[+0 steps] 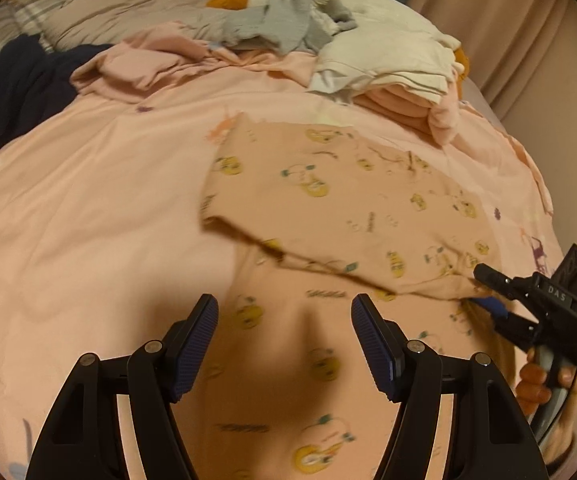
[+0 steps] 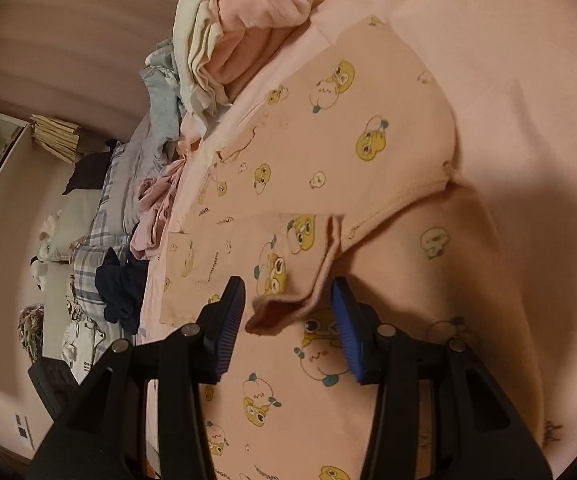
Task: Fold small clothes
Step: 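Move both tools to the hem of the shirt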
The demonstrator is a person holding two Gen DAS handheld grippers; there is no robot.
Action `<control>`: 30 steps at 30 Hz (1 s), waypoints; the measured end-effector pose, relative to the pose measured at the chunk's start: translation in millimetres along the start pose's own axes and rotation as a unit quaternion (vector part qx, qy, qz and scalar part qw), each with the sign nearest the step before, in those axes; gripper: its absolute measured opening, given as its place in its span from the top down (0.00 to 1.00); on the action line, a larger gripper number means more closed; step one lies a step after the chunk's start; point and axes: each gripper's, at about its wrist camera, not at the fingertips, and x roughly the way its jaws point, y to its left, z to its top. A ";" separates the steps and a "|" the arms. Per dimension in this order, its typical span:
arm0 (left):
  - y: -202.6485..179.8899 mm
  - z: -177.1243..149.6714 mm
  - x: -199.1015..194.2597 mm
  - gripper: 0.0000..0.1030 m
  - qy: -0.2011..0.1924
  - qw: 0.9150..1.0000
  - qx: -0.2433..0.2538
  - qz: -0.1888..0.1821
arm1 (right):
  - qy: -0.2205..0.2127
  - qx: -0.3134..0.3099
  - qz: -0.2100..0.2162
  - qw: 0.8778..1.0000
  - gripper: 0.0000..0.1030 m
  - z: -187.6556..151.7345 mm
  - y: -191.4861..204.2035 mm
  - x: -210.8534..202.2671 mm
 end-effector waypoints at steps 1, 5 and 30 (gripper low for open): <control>3.2 -1.3 0.3 0.34 0.000 1.000 -0.002 0.001 | 0.002 -0.003 0.002 1.000 0.71 -0.7 0.9 0.9; 18.4 -5.2 3.3 0.34 0.006 1.000 -0.016 -0.005 | 0.006 -0.046 -0.022 0.999 0.92 -1.9 16.4 0.6; -8.5 46.4 52.1 0.34 0.001 0.999 0.013 -0.029 | -0.117 -0.228 -0.160 0.953 0.74 40.9 49.2 -37.7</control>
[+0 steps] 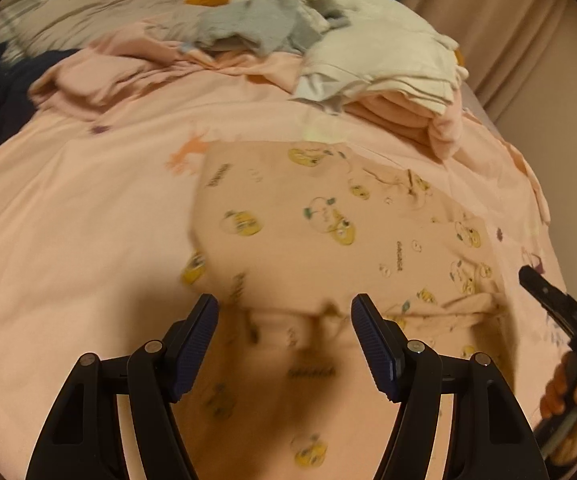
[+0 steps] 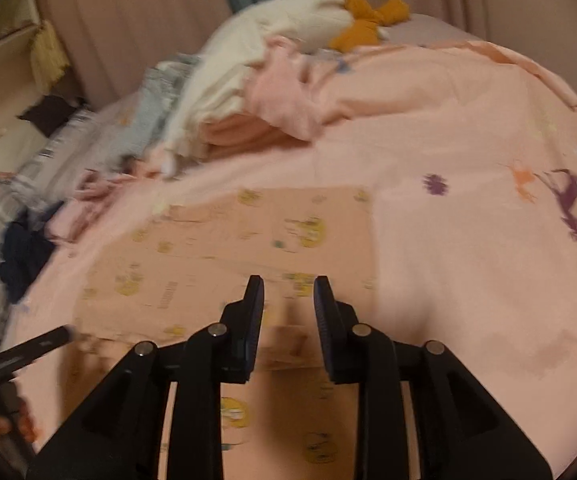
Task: Fold small clothes
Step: 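Move both tools to the hem of the shirt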
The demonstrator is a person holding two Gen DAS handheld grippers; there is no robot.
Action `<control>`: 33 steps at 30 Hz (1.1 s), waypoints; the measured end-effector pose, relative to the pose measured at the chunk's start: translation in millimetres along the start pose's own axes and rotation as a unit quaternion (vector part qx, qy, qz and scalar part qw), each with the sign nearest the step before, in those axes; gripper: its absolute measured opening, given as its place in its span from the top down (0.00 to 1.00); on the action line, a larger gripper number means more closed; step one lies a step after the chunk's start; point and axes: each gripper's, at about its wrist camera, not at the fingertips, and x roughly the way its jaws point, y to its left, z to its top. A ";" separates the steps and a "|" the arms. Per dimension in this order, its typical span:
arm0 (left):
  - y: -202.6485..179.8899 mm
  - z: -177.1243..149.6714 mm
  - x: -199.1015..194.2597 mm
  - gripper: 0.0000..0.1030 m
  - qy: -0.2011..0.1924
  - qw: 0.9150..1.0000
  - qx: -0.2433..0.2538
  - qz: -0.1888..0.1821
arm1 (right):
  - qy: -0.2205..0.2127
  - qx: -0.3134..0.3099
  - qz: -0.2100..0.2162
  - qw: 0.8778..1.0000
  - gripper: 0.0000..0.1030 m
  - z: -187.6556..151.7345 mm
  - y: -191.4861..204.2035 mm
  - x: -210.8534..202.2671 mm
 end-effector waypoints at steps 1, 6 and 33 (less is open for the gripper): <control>-1.7 0.5 5.4 0.34 0.002 1.000 0.003 0.003 | 0.011 -0.002 0.025 1.000 0.75 -0.5 3.6 2.2; -0.8 -6.9 23.0 0.36 0.020 1.000 0.017 0.014 | 0.075 -0.049 0.024 0.996 0.85 -21.8 14.4 24.7; 81.7 -130.3 -82.1 0.29 0.084 0.977 -0.117 -0.154 | 0.101 0.099 0.086 0.986 0.44 -146.7 -76.2 -100.0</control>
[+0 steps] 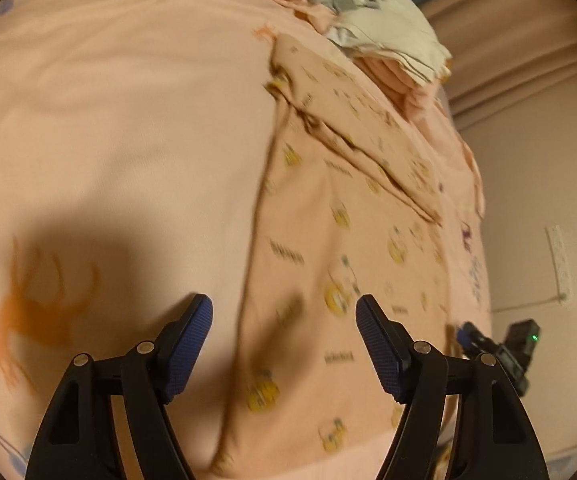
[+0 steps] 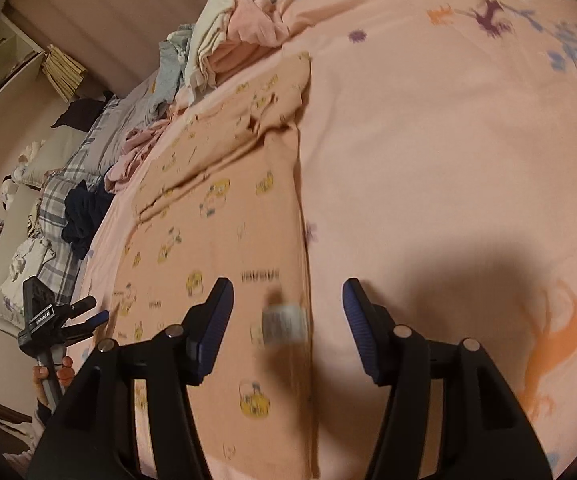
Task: Fold small clothes
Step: 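Move both tools to the hem of the shirt, then grasp the shirt hem with the left tool while the right tool grasps it too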
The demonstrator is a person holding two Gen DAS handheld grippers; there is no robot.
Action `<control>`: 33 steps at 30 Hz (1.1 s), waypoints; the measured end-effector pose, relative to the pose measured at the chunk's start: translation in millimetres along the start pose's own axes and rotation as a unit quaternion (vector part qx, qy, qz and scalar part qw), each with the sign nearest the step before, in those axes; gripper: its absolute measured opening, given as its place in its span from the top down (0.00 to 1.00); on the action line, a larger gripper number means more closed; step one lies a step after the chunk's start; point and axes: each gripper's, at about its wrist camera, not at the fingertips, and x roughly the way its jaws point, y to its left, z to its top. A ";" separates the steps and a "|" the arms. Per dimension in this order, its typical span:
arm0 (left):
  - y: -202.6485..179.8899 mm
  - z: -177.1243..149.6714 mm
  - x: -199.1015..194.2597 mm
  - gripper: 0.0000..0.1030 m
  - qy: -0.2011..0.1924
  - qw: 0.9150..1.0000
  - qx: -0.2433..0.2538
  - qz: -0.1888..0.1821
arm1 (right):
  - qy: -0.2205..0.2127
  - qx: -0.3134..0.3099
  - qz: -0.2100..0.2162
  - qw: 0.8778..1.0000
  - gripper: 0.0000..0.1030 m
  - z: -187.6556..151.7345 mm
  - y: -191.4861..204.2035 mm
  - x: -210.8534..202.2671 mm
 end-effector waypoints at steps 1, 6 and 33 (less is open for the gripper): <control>-2.5 -4.3 1.7 0.29 0.004 1.000 0.005 -0.007 | 0.007 0.005 0.006 1.000 0.44 -5.5 -2.5 0.0; -8.7 -8.7 11.6 0.29 0.009 1.000 0.011 -0.023 | 0.020 0.028 0.040 0.999 0.44 -16.5 -7.9 5.0; -15.8 -38.7 17.6 0.29 0.042 0.995 0.012 -0.092 | 0.074 0.048 0.133 0.987 0.51 -34.3 -0.3 16.9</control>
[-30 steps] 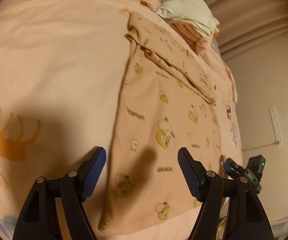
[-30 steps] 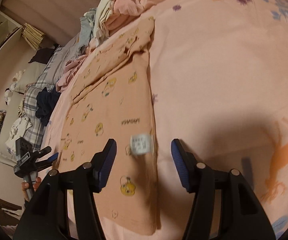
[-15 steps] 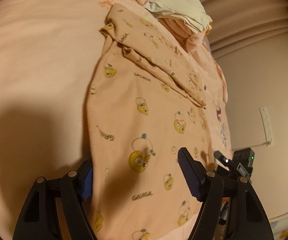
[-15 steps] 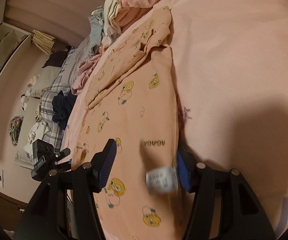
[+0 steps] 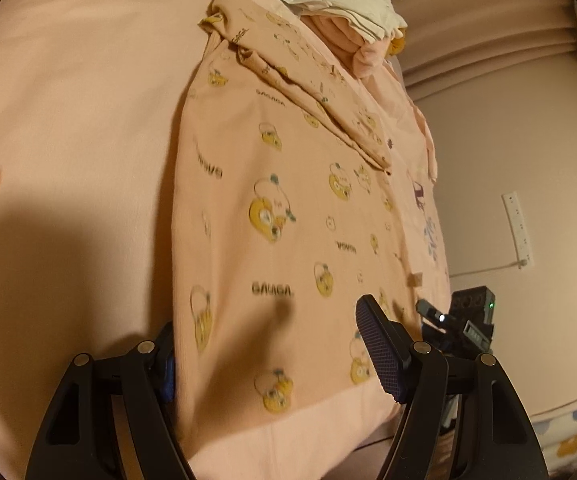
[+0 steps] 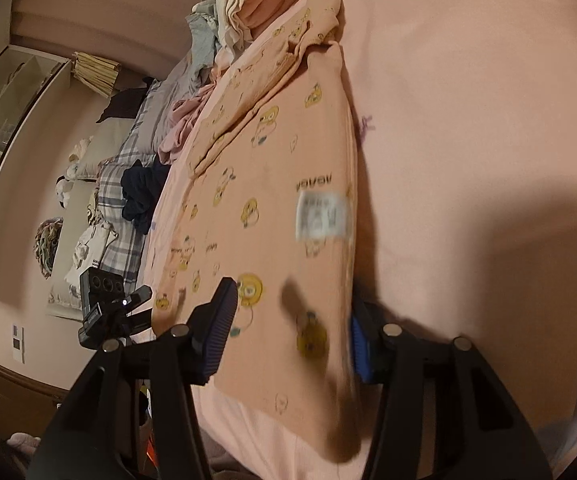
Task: Fold small clothes
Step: 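Grasp the shirt hem with the left tool while the right tool grasps it too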
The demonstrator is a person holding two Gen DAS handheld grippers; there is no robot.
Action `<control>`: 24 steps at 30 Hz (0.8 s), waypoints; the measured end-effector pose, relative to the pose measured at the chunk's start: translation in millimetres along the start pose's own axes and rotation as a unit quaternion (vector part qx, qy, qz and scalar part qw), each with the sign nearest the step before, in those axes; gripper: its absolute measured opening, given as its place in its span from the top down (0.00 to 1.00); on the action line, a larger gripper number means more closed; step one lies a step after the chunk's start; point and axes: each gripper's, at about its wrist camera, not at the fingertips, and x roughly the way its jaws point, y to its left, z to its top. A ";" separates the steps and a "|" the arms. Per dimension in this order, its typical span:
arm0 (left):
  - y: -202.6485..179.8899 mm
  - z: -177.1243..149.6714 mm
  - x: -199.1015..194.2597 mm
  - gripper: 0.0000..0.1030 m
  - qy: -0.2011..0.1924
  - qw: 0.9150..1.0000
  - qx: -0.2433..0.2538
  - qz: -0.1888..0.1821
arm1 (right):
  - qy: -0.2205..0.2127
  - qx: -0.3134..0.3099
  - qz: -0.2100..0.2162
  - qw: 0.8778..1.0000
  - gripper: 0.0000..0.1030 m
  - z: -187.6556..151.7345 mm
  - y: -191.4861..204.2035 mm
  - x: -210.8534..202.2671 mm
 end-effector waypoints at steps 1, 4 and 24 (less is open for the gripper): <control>1.2 -4.1 -1.3 0.29 -0.001 1.000 -0.005 -0.004 | 0.002 0.001 0.001 1.000 0.51 -4.1 0.2 -1.0; 0.1 -10.1 -2.2 0.29 -0.006 1.000 -0.006 -0.005 | 0.005 0.000 -0.001 1.000 0.51 -13.0 1.5 -3.3; -3.1 -1.7 5.5 0.97 -0.010 0.999 -0.014 0.036 | -0.030 -0.007 -0.028 0.999 0.91 -13.5 -0.5 -2.3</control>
